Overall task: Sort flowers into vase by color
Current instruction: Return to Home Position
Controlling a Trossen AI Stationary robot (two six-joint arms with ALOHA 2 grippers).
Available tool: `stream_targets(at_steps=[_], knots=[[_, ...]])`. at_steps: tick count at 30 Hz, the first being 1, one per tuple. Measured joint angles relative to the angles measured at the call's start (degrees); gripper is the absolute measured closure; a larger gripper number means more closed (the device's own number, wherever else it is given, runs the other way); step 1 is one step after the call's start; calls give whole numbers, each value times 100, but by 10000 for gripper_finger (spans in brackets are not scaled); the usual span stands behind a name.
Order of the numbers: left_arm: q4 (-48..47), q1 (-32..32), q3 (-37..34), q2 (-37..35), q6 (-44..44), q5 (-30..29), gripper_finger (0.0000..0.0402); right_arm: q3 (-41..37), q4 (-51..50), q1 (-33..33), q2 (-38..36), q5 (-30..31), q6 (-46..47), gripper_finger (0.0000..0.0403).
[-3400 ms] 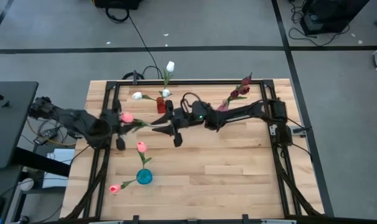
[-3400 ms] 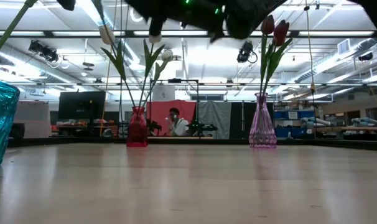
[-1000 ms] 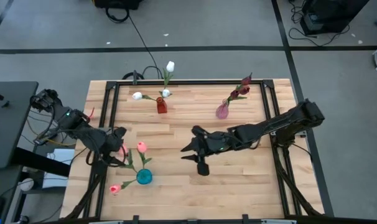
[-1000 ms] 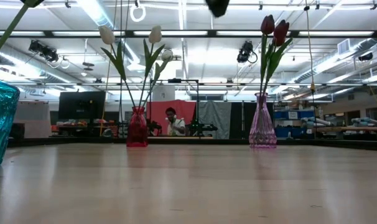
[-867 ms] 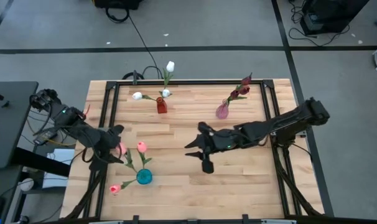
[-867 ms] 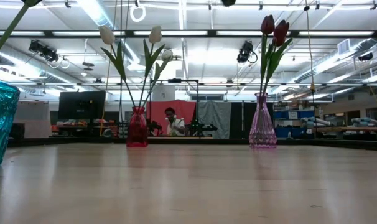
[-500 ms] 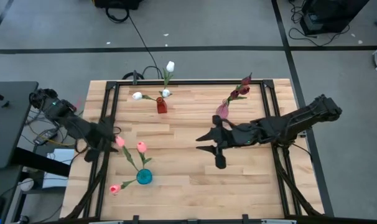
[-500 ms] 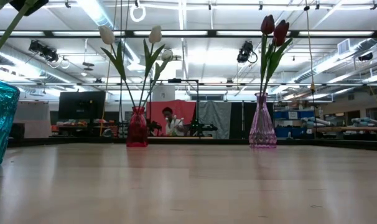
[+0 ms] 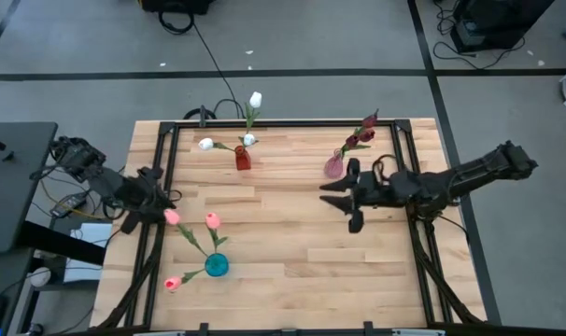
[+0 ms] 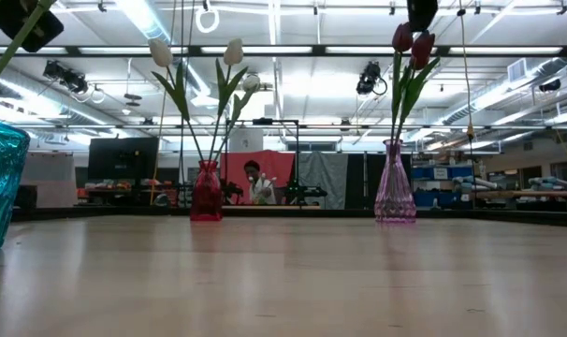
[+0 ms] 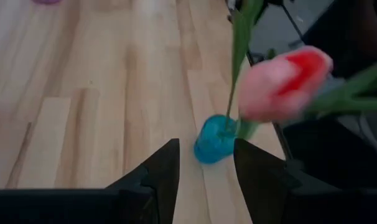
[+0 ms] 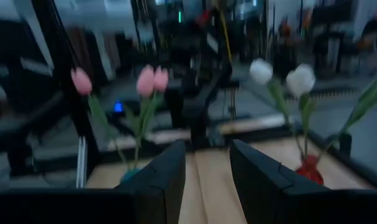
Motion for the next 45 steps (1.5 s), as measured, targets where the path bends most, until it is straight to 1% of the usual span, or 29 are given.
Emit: stream_targets(at_steps=[1,3,7,9,12,16,19,21,23,26,28,30,31,33,36,39,45], knots=[[9,1,-47,-33,117,49,245,-187,325,-58,-102,-40,-59,265],[115,-1,-102,-81,313,-38,245,-486,669,-179,-341,-137,-115,265],[846,1,-205,-216,756,-131,245,-1011,807,-394,-955,17,26,265],[902,1,-281,-311,941,-31,245,-1268,902,-479,-1246,49,91,265],[481,1,-390,-498,891,193,245,-1562,1024,-577,-1727,302,318,265],[-500,1,-369,-712,368,611,245,-1785,1038,-753,-2285,616,305,265],[-1114,1,-320,-865,66,652,245,-1794,1067,-927,-2692,545,167,265],[-1205,1,-310,-996,-56,642,245,-1794,1055,-990,-2911,381,-23,265],[-975,1,-310,-1154,-111,529,245,-1794,963,-1011,-3065,171,-303,265],[-64,8,-503,-1536,-36,116,245,-1907,896,-1016,-3209,-11,-578,265],[496,8,-751,-1819,140,80,245,-2064,924,-1016,-3254,18,-690,265],[935,8,-1013,-2067,257,7,245,-2313,1076,-1036,-3273,179,-668,265],[1019,7,-1111,-2062,262,-78,245,-2430,1244,-1043,-3272,257,-606,265],[1082,8,-1228,-1996,275,-57,245,-2689,1693,-1049,-3268,332,-553,265],[1377,8,-1496,-1996,256,122,245,-2989,2475,-1049,-3273,372,-563,265],[1286,8,-1676,-1992,232,561,245,-3198,3100,-1050,-3266,494,-583,265],[1363,8,-1700,-1998,485,1874,245,-3232,3221,-1047,-3271,475,-595,265]])
